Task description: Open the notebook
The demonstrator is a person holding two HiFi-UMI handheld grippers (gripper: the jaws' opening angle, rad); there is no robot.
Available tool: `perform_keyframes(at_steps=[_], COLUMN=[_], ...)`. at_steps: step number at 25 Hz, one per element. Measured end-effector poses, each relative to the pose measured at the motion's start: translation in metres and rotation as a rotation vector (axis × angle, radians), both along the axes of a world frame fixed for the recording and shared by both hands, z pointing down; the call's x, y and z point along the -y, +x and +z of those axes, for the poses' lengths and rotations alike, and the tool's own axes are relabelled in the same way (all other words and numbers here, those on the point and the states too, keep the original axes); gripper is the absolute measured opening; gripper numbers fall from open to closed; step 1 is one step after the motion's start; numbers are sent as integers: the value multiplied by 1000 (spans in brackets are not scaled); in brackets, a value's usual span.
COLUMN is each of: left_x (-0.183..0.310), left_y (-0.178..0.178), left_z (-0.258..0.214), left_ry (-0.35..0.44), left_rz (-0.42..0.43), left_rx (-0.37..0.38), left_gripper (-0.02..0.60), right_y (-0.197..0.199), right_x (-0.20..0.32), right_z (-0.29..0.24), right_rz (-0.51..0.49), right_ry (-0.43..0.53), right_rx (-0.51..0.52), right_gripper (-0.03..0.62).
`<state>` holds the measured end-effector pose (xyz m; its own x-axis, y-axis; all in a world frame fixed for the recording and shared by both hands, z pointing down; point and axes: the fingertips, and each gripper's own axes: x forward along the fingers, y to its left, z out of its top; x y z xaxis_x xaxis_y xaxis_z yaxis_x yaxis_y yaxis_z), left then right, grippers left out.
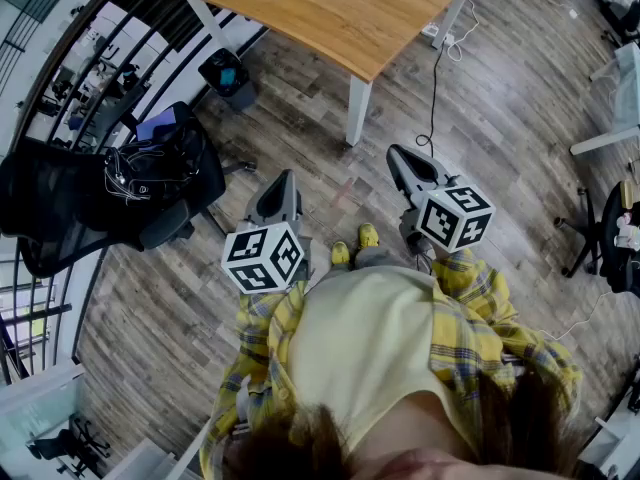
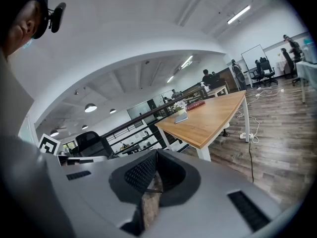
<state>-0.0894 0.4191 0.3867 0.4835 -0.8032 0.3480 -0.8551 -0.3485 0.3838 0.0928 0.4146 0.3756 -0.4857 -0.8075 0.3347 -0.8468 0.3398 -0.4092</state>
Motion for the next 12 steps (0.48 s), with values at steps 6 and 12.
perform_keyframes(at_steps=[6, 12], left_x=[-2, -1], left_y=[6, 6], left_z=[4, 4], left_ry=[-21, -20], left_rz=[0, -3], left_rx=[-20, -18], left_gripper=[9, 9], right_y=[0, 1], right_x=[1, 4], right_z=[6, 5], right_rz=[0, -4], right_ry=[-16, -14], right_rx=[-5, -9], right_gripper=[66, 66])
